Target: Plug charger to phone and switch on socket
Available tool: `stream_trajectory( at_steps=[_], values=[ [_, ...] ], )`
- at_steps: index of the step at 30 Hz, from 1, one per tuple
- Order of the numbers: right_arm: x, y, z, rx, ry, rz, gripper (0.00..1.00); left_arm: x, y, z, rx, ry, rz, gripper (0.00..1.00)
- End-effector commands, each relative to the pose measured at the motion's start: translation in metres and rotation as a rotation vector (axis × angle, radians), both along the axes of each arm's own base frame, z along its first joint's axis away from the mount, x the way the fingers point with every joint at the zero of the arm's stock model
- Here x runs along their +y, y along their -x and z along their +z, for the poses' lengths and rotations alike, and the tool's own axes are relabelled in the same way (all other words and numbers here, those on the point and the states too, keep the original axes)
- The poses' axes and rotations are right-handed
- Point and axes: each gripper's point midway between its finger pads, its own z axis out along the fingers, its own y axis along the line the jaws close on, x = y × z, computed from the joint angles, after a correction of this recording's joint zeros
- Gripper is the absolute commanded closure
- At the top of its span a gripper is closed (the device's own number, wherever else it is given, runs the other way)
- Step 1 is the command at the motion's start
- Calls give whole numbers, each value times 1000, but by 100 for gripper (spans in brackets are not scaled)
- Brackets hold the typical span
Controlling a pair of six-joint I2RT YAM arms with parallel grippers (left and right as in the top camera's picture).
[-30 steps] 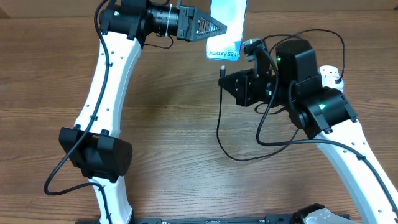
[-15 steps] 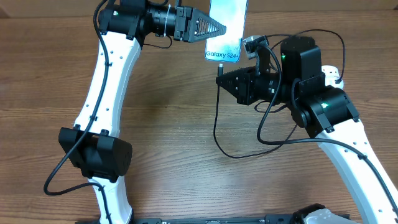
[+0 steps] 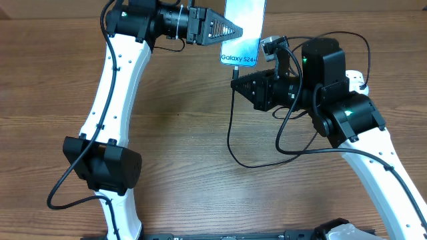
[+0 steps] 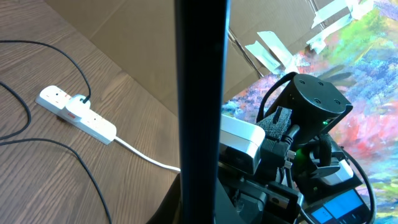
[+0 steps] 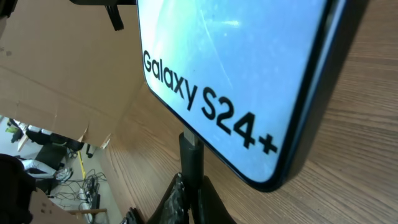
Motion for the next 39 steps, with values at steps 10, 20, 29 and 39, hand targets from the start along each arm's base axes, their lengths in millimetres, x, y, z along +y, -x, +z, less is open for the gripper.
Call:
stream_trajectory(
  at_steps=[10, 20, 29, 39],
  values=[
    [-2, -1, 20, -38, -23, -18, 96, 6, 11, 16, -47, 66, -61, 96],
    [1, 3, 22, -33, -37, 7, 96, 7, 10, 17, -59, 67, -58, 96],
    [-7, -5, 24, -45, -40, -21, 96, 8, 10, 17, -56, 69, -59, 96],
    [-6, 3, 23, -13, -60, 19, 96, 8, 9, 17, -58, 68, -56, 96]
  ],
)
